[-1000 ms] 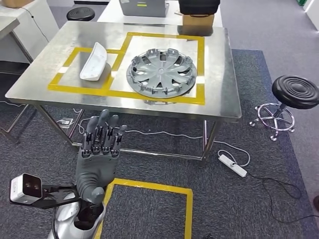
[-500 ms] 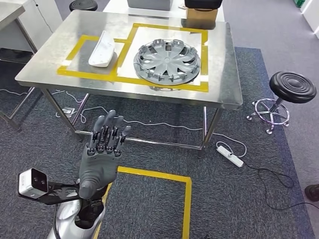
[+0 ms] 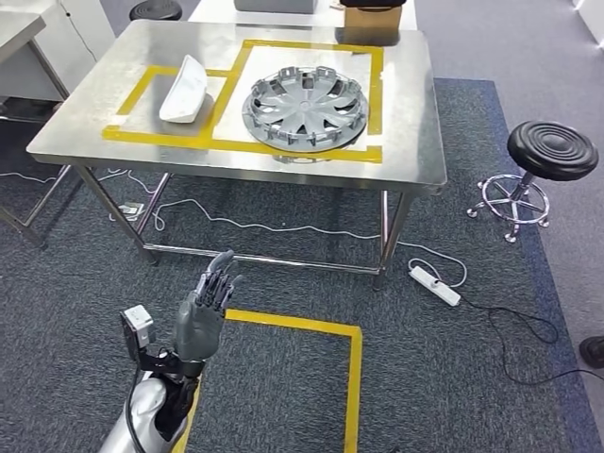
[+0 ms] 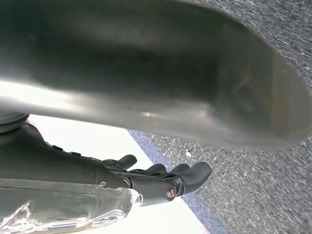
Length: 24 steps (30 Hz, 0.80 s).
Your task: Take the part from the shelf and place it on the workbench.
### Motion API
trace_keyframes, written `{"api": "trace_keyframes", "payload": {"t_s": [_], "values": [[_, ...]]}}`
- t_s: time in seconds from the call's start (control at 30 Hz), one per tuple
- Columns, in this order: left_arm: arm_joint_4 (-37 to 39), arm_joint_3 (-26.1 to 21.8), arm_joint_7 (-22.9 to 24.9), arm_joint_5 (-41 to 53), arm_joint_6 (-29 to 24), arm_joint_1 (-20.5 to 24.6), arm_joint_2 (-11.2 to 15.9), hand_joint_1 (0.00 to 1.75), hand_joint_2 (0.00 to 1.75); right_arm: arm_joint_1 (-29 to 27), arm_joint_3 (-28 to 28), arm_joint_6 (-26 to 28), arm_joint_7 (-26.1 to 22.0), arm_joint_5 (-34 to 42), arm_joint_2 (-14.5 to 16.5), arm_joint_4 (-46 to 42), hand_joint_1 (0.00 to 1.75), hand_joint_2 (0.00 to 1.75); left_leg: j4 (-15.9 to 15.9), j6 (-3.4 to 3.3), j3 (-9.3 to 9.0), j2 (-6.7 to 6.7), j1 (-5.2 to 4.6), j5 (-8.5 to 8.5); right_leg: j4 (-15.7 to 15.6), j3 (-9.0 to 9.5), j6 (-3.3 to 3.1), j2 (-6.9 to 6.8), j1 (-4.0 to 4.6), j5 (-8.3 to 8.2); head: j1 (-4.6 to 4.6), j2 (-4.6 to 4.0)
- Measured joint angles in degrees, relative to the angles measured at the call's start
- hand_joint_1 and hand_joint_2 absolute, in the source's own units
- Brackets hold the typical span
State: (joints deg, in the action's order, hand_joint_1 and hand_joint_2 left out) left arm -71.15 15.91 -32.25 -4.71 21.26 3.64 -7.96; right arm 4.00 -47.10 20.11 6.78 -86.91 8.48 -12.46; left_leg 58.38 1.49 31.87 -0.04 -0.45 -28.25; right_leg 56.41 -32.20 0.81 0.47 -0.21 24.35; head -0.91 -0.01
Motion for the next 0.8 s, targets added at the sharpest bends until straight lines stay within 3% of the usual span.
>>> {"api": "trace_keyframes", "payload": {"t_s": [0.03,0.1,0.13,0.17,0.23,0.3,0.33,0.43,0.5,0.6,0.63,0.67,0.7,0.77,0.8], "values": [[0.71,-0.26,1.07,0.73,-1.0,0.17,0.04,0.0,0.87,0.04,-0.01,-0.14,-0.01,0.02,0.0,0.0,0.0,0.0,3.37,0.29,1.61,-0.01,0.08,-1.92,0.01,-0.19,-0.17,-0.03,0.01,-0.11,0.15,-0.01],[3.42,-0.92,2.85,1.68,-2.74,0.64,0.16,0.0,0.0,0.05,-0.02,-0.79,-0.12,0.14,0.0,0.0,0.0,0.0,10.36,0.64,5.01,0.0,0.24,-4.84,0.02,-0.59,-0.36,-0.08,0.05,-0.31,0.26,0.0],[5.4,-1.32,3.24,1.8,-3.39,0.92,0.26,0.0,0.0,0.03,-0.05,-1.2,-0.29,0.19,0.0,0.0,0.0,0.0,11.89,0.7,5.78,-0.01,0.3,-4.91,0.05,-0.75,-0.38,-0.08,0.06,-0.4,0.27,-0.01],[8.37,-1.94,3.46,1.73,-4.12,1.53,0.4,0.0,0.0,0.0,-0.1,-1.65,-0.62,0.22,0.0,0.0,0.0,0.0,11.47,0.71,5.57,0.0,0.35,-3.89,0.06,-0.87,-0.33,-0.08,0.05,-0.49,0.27,0.0],[17.36,-4.0,4.6,1.26,-6.62,3.76,0.74,0.0,0.0,-0.01,-0.2,-2.26,-1.93,0.16,0.0,0.0,0.0,0.0,5.47,0.58,2.47,0.03,0.48,0.05,0.12,-0.98,-0.09,-0.06,0.02,-0.67,0.27,-0.01],[27.84,-6.83,7.18,0.35,-9.99,5.75,0.93,0.0,0.0,0.12,-0.25,-2.54,-3.47,0.34,0.01,0.0,0.0,0.0,-1.02,0.31,-0.75,-0.03,0.57,2.32,0.4,-1.28,0.36,0.14,0.25,-0.81,0.27,0.0],[32.05,-8.23,8.53,-0.09,-11.34,5.97,1.04,0.0,0.0,0.15,-0.34,-2.85,-3.83,0.74,0.02,0.0,0.0,0.0,-2.53,0.07,-1.38,-0.07,0.57,2.48,0.52,-1.51,0.63,0.25,0.37,-0.91,0.3,0.0],[41.07,-11.53,10.82,-0.07,-14.41,5.27,1.38,0.0,0.0,-0.07,-1.57,-5.01,-3.26,3.47,0.04,0.0,0.0,0.0,-2.92,-1.07,-1.13,-0.2,0.5,2.5,0.85,-2.01,1.44,0.24,0.3,-0.82,0.34,0.01],[45.02,-12.2,11.62,2.47,-18.69,5.01,1.43,0.0,0.0,-0.07,-2.99,-5.8,-3.71,5.82,0.07,0.0,0.0,0.0,-3.01,-1.68,-0.99,-0.28,0.62,2.77,3.96,-3.42,2.01,0.08,0.2,1.53,0.05,0.0],[50.12,-11.93,19.46,8.09,-25.89,4.36,1.73,0.0,0.0,0.11,-5.22,-5.75,-6.26,8.42,0.2,0.0,0.0,0.0,-3.0,-2.05,-0.83,-0.07,0.55,2.85,15.54,-8.3,2.51,-0.01,0.18,7.44,-0.24,0.0],[51.68,-11.57,23.77,10.16,-27.24,3.73,1.89,0.0,0.0,0.08,-5.82,-5.75,-6.79,8.84,0.25,0.0,0.0,0.0,-2.99,-2.09,-0.83,0.03,0.52,2.84,18.03,-9.23,2.54,-0.02,0.18,8.22,-0.23,-0.01],[52.94,-10.87,27.88,12.55,-28.07,2.84,2.01,0.0,0.0,0.02,-6.31,-5.67,-6.95,9.02,0.3,0.0,0.0,0.0,-2.98,-2.1,-0.85,0.08,0.51,2.82,18.24,-9.06,2.51,-0.02,0.18,7.85,-0.23,-0.01],[54.09,-9.67,31.68,15.27,-28.65,1.9,2.11,0.0,0.0,-0.01,-6.69,-5.49,-6.9,9.09,0.33,0.0,0.0,0.0,-2.97,-2.09,-0.88,0.06,0.5,2.79,16.11,-7.77,2.42,-0.02,0.17,6.48,-0.23,-0.02],[55.92,-6.4,38.6,20.82,-28.49,0.42,2.16,0.0,0.0,0.11,-7.28,-5.07,-6.31,8.88,0.37,0.0,0.0,0.0,-2.93,-1.94,-0.93,-0.12,0.43,2.72,7.86,-3.26,2.16,0.0,0.17,2.91,-0.24,-0.02],[56.65,-4.56,41.89,23.05,-27.7,0.11,2.17,0.0,0.0,0.28,-7.43,-4.87,-5.82,8.64,0.39,0.0,0.0,0.0,-2.82,-1.77,-0.85,-0.3,0.33,2.69,4.25,-1.33,1.97,0.03,0.17,1.88,-0.24,-0.02]]}}
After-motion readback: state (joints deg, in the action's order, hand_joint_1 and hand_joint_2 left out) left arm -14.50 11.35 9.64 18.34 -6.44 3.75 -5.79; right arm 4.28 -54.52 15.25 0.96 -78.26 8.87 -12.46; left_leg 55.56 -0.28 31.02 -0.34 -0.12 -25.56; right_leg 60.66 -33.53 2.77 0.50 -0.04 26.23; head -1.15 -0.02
